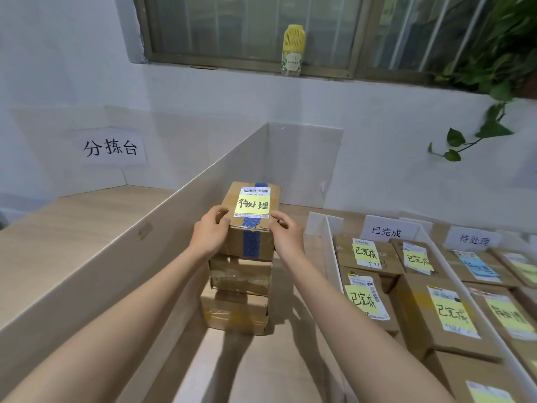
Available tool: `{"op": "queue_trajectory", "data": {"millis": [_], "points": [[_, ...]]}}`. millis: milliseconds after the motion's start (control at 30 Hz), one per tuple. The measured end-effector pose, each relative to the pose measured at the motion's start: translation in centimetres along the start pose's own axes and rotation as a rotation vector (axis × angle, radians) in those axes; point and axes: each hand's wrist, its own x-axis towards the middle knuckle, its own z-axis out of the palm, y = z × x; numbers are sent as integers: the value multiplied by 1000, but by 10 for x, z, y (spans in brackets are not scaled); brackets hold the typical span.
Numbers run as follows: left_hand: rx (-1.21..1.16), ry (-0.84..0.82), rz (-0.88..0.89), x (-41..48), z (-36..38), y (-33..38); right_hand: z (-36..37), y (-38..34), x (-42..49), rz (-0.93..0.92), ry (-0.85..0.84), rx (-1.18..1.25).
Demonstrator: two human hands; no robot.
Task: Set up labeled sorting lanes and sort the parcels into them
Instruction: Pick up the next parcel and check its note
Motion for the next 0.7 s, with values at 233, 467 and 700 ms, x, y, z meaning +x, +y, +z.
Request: {"op": "queue_trajectory", "data": {"millis": [233, 467, 700], "points": [[-44, 11, -1, -17, -8, 8, -8, -13, -16, 36, -45, 16], [-108, -5, 29, -42, -22, 26, -22, -28, -45, 29, -26, 61], [-207, -61, 53, -76, -28, 49, -49, -51, -90, 26, 11, 73]]}}
